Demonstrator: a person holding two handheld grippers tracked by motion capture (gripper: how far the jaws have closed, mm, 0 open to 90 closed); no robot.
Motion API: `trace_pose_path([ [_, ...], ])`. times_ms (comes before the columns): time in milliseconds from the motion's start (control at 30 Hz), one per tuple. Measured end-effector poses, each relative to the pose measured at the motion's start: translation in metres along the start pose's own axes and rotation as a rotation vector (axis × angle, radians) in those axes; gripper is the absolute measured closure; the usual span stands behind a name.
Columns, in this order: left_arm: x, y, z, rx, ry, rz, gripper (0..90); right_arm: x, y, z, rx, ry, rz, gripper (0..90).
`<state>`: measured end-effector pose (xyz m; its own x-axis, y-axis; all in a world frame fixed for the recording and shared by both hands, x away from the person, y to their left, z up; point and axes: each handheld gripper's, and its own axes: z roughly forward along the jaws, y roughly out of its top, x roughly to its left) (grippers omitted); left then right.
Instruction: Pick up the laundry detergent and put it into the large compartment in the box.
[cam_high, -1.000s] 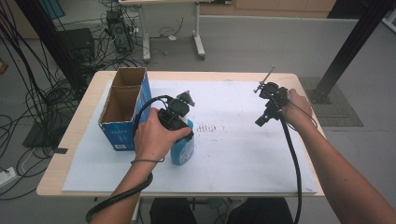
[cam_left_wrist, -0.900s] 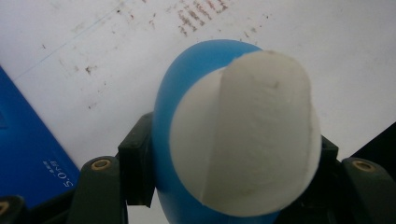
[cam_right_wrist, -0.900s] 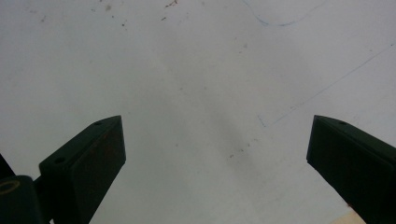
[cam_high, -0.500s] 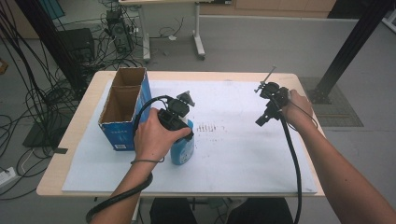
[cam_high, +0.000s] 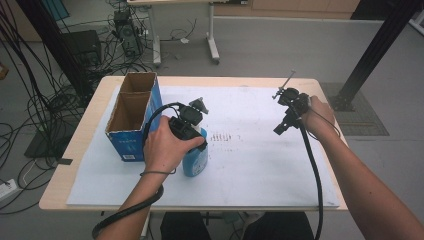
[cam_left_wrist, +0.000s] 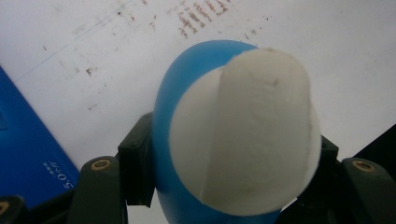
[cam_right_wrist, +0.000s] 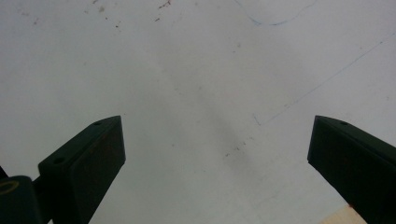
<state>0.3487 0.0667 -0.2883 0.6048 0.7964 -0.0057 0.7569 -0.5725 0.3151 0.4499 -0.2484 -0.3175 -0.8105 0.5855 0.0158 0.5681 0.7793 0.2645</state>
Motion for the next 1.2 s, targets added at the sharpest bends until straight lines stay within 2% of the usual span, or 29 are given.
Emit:
trace_pose_path([
  [533, 0.0000, -0.0004, 0.0001, -0.004, 0.000, -0.001, 37.4, -0.0002, -0.0004, -0.0006, -0.019, -0.006, 0.000, 3.8],
  [1200, 0.0000, -0.0011, 0.0002, -0.010, 0.000, 0.000, 37.4, -0.0002, -0.0011, -0.0017, -0.019, -0.011, 0.000, 3.7],
])
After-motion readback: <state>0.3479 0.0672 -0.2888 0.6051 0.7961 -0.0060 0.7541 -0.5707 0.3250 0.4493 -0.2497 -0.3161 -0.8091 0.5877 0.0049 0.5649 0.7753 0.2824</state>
